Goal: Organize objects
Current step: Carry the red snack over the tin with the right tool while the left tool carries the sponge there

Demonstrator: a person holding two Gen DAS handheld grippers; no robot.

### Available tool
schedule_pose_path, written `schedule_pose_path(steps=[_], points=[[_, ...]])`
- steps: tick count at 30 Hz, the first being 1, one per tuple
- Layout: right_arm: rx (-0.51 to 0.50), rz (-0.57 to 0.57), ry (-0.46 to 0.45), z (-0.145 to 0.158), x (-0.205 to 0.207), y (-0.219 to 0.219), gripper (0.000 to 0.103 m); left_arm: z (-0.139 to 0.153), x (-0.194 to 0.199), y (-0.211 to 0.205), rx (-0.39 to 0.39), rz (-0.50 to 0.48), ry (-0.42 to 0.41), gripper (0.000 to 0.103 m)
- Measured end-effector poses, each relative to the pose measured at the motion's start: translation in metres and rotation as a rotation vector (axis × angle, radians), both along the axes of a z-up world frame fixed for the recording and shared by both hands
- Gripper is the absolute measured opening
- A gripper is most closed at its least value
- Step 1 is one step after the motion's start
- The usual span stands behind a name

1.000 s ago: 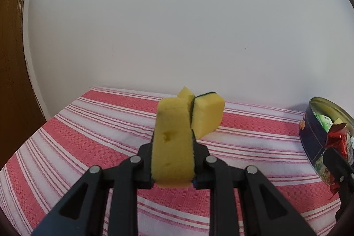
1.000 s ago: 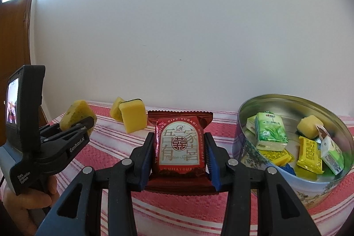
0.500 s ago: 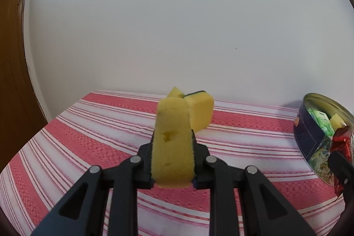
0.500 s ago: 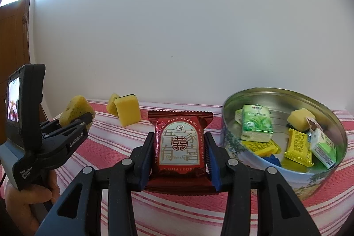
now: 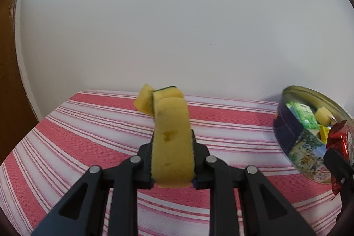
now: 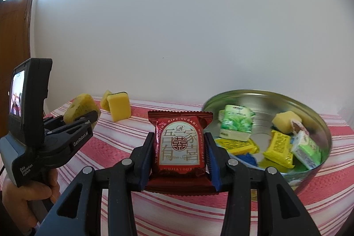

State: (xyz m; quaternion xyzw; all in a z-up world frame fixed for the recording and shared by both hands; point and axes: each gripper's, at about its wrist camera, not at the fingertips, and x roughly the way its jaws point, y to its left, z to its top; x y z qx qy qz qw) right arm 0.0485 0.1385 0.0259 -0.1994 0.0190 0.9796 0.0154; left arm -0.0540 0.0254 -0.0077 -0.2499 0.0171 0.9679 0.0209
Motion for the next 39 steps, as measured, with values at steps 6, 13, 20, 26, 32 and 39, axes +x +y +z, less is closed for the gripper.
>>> schedule_pose_path(steps=[6, 13, 20, 26, 32, 39], points=[[0.012, -0.027, 0.003, 0.001, 0.008, 0.022, 0.046, -0.002, 0.005, 0.022, 0.017, -0.049, -0.016, 0.021], [0.016, -0.049, 0.009, 0.002, 0.013, 0.042, 0.046, -0.003, 0.009, 0.047, 0.027, -0.093, -0.033, 0.021], [0.014, -0.067, 0.022, 0.005, 0.018, 0.062, 0.046, -0.002, 0.013, 0.069, 0.024, -0.122, -0.038, 0.021], [0.002, -0.084, 0.036, 0.010, 0.022, 0.080, 0.046, -0.002, 0.015, 0.089, 0.032, -0.156, -0.039, 0.021], [-0.014, -0.125, 0.052, 0.014, 0.024, 0.100, 0.046, 0.005, 0.019, 0.106, 0.040, -0.191, -0.024, 0.021], [-0.030, -0.188, 0.079, 0.021, 0.031, 0.122, 0.046, 0.012, 0.020, 0.129, 0.033, -0.232, 0.000, 0.021]])
